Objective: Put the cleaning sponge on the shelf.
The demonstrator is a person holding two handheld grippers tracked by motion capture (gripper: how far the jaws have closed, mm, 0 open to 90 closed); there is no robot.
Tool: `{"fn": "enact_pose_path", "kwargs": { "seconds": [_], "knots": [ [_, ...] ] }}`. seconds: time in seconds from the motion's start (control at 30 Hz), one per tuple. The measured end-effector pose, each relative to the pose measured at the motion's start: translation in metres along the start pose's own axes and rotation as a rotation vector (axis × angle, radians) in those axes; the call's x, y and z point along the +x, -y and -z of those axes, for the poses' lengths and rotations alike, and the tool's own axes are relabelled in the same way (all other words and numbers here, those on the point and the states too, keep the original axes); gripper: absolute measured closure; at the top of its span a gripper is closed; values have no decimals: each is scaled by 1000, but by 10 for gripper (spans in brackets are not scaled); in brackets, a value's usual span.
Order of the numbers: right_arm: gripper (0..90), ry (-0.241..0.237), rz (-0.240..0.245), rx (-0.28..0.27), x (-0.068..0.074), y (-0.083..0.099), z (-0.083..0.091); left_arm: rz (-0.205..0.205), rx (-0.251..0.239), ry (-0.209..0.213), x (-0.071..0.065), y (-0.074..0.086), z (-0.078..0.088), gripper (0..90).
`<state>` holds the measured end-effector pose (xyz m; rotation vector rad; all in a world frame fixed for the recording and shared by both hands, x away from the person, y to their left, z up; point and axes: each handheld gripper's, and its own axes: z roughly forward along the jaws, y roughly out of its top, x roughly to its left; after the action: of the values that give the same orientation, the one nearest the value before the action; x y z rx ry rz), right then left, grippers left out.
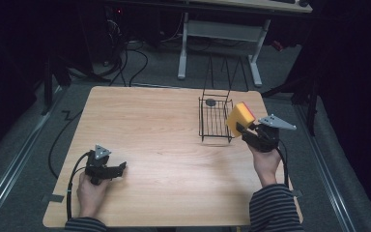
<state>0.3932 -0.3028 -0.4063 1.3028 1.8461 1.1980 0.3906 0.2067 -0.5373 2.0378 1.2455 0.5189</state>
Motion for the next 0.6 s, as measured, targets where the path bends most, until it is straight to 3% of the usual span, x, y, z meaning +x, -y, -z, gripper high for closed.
{"fn": "enact_pose_path", "kwargs": {
  "seconds": [0.23,0.6],
  "knots": [
    [602,-24,0,3,5,-5,-9,0,-1,0,0,0,0,162],
    [601,-44,-35,18,1,-3,-27,0,0,0,0,0,0,162]
  ]
}}
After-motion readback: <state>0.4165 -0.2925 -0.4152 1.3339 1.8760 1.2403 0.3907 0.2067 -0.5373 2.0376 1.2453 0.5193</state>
